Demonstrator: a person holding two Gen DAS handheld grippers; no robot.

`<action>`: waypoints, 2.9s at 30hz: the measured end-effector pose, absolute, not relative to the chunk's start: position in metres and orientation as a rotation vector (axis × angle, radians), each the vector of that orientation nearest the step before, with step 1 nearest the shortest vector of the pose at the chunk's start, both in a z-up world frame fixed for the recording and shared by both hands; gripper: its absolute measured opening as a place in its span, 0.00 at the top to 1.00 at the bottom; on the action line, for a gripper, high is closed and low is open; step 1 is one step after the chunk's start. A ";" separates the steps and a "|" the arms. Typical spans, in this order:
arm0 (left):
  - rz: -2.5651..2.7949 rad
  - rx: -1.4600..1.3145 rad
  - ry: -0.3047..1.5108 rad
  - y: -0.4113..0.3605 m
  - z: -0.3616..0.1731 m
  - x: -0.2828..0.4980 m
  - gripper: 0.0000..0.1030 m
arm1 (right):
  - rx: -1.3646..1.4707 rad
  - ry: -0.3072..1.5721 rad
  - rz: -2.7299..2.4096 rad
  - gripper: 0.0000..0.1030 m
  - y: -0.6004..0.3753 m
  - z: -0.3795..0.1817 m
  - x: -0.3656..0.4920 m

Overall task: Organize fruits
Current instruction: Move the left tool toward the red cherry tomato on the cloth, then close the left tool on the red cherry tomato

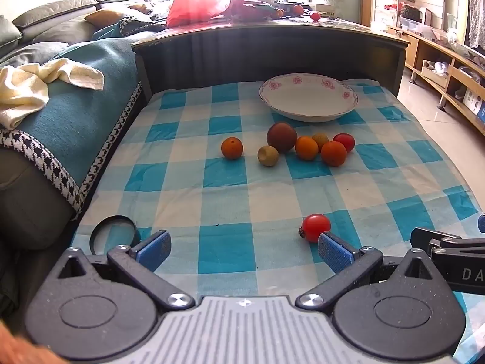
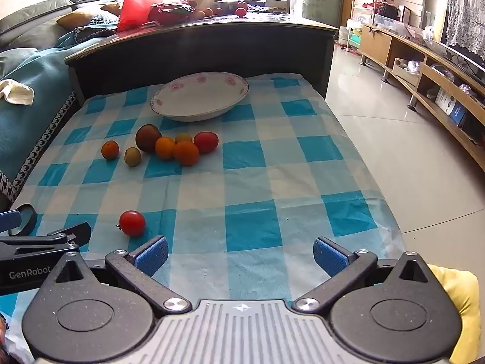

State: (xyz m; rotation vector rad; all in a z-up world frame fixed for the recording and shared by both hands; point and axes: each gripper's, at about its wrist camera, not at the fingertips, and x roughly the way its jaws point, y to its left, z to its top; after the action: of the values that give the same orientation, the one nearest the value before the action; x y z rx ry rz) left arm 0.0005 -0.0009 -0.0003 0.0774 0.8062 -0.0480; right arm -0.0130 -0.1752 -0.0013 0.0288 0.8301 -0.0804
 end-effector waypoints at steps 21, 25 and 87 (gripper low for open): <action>-0.037 0.095 0.821 -0.002 -0.008 -0.001 0.00 | 0.050 0.870 -0.071 0.08 -0.172 -0.008 -0.009; -0.036 0.096 0.824 -0.002 -0.009 -0.001 0.00 | 0.049 0.872 -0.071 0.08 -0.172 -0.009 -0.009; -0.282 0.080 0.872 -0.041 -0.046 0.058 0.59 | 0.152 0.940 0.039 0.32 -0.198 -0.012 0.064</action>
State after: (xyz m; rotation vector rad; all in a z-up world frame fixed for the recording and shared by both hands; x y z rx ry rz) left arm 0.0576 -0.0411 -0.0460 0.0801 0.8721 -0.2818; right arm 0.0641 -0.1975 -0.0118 0.1521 0.9397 0.0391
